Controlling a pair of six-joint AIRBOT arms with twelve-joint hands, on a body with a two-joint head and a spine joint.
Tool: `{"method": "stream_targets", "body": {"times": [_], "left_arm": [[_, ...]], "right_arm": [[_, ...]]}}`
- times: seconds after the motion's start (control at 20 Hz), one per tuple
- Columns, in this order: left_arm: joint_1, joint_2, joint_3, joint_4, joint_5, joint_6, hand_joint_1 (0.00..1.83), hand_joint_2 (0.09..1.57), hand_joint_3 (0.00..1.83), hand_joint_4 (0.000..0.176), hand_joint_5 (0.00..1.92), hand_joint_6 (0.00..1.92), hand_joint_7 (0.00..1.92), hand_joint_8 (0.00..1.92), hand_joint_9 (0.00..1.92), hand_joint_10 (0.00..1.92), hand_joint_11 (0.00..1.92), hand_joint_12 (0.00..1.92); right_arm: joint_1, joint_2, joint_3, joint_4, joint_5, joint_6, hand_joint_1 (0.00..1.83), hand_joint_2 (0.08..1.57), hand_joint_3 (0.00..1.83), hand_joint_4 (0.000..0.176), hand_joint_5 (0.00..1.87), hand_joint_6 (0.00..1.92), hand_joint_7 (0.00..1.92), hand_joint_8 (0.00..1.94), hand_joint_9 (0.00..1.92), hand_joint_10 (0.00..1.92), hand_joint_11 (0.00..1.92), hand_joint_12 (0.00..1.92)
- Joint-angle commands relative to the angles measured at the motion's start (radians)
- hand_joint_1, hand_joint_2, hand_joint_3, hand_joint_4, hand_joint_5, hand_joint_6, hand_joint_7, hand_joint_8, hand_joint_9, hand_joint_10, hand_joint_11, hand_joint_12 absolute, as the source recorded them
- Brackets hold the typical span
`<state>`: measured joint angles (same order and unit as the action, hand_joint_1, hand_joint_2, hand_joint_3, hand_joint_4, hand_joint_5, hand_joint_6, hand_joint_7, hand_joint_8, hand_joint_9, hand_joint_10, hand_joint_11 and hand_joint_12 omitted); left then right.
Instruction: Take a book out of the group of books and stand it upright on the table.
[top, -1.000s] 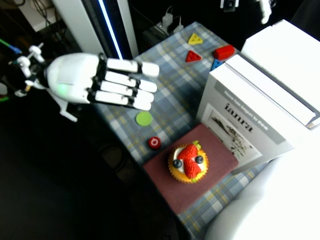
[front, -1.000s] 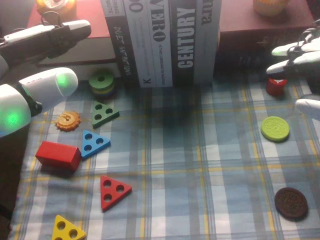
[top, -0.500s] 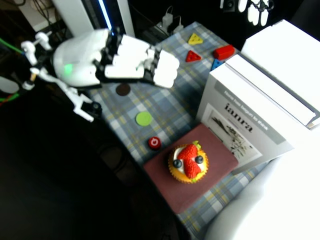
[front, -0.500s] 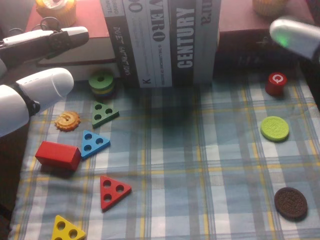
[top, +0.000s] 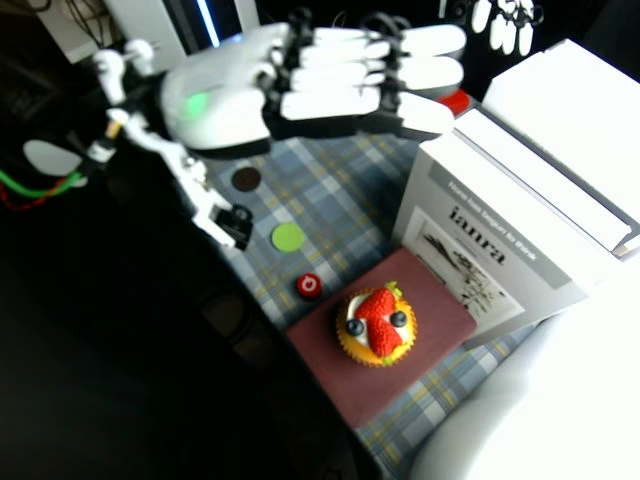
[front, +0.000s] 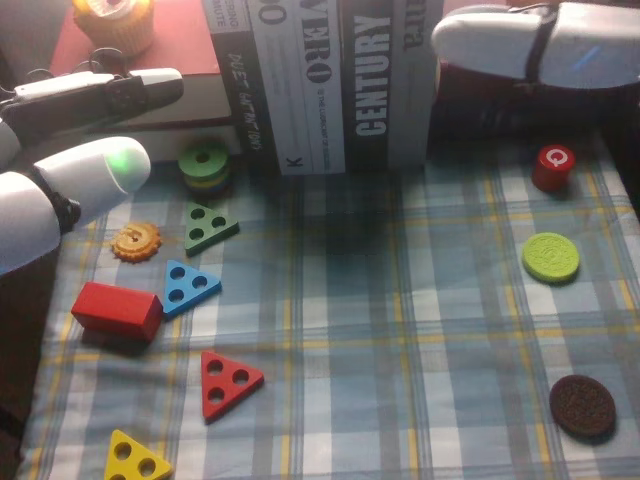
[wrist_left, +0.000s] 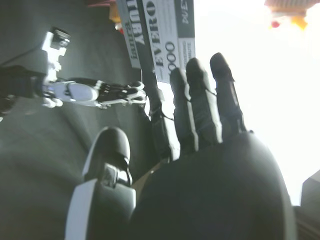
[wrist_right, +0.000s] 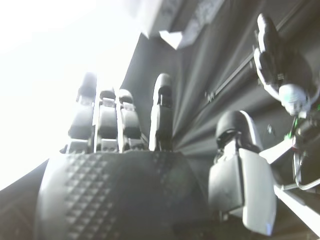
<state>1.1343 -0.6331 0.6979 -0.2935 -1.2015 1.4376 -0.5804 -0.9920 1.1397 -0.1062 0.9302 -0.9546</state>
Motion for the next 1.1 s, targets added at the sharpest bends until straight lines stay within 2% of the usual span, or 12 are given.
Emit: {"method": "stream_targets", "body": {"times": [0.0, 0.1, 0.2, 0.4, 0.7, 0.85, 0.9, 1.05], "left_arm": [[-0.005, -0.007, 0.007, 0.006, -0.117, -0.013, 0.18, 1.37, 0.0, 0.138, 0.5, 0.01, 0.46, 0.01, 0.38, 0.01, 0.17, 0.26], [-0.005, -0.01, 0.011, 0.006, -0.114, -0.029, 0.18, 1.37, 0.0, 0.132, 0.5, 0.01, 0.46, 0.01, 0.39, 0.01, 0.16, 0.25], [-0.005, -0.012, 0.012, 0.007, -0.115, -0.033, 0.19, 1.37, 0.0, 0.134, 0.51, 0.0, 0.47, 0.01, 0.39, 0.01, 0.16, 0.25], [-0.005, -0.012, 0.012, 0.008, -0.115, -0.035, 0.13, 1.38, 0.0, 0.145, 0.47, 0.0, 0.45, 0.0, 0.38, 0.0, 0.14, 0.23], [-0.002, -0.016, 0.013, 0.004, -0.111, -0.042, 0.21, 1.38, 0.0, 0.127, 0.5, 0.0, 0.48, 0.0, 0.4, 0.0, 0.14, 0.23], [0.002, -0.016, 0.013, 0.003, -0.113, -0.049, 0.17, 1.38, 0.0, 0.135, 0.51, 0.0, 0.49, 0.0, 0.4, 0.0, 0.15, 0.23], [0.004, -0.016, 0.013, 0.003, -0.114, -0.052, 0.17, 1.39, 0.0, 0.126, 0.52, 0.01, 0.49, 0.0, 0.4, 0.0, 0.15, 0.23], [0.013, -0.016, 0.012, -0.001, -0.117, -0.063, 0.21, 1.39, 0.0, 0.125, 0.52, 0.0, 0.47, 0.0, 0.39, 0.0, 0.14, 0.22]], "right_arm": [[0.028, -0.006, 0.006, 0.018, 0.097, -0.015, 0.0, 1.09, 0.0, 0.176, 0.31, 0.0, 0.0, 0.0, 0.0, 0.0, 0.0, 0.02], [0.064, -0.022, 0.008, 0.018, 0.048, -0.071, 0.0, 1.13, 0.02, 0.176, 0.31, 0.0, 0.0, 0.0, 0.0, 0.0, 0.0, 0.0], [0.088, -0.036, 0.013, 0.007, 0.004, -0.104, 0.0, 1.14, 0.02, 0.176, 0.29, 0.0, 0.0, 0.0, 0.0, 0.0, 0.0, 0.0], [0.101, -0.056, 0.037, -0.001, -0.068, -0.106, 0.0, 1.13, 0.01, 0.176, 0.29, 0.0, 0.0, 0.0, 0.0, 0.0, 0.0, 0.0], [0.107, -0.076, 0.063, -0.005, -0.134, -0.106, 0.0, 1.09, 0.0, 0.176, 0.33, 0.01, 0.0, 0.0, 0.0, 0.0, 0.0, 0.0], [0.107, -0.076, 0.063, -0.007, -0.153, -0.106, 0.0, 1.11, 0.0, 0.176, 0.36, 0.02, 0.0, 0.0, 0.0, 0.0, 0.0, 0.0], [0.107, -0.076, 0.061, -0.007, -0.156, -0.106, 0.0, 1.11, 0.0, 0.176, 0.38, 0.02, 0.0, 0.0, 0.0, 0.0, 0.0, 0.0], [0.102, -0.066, 0.04, -0.011, -0.157, -0.106, 0.0, 1.13, 0.0, 0.176, 0.43, 0.01, 0.0, 0.0, 0.0, 0.0, 0.0, 0.0]]}}
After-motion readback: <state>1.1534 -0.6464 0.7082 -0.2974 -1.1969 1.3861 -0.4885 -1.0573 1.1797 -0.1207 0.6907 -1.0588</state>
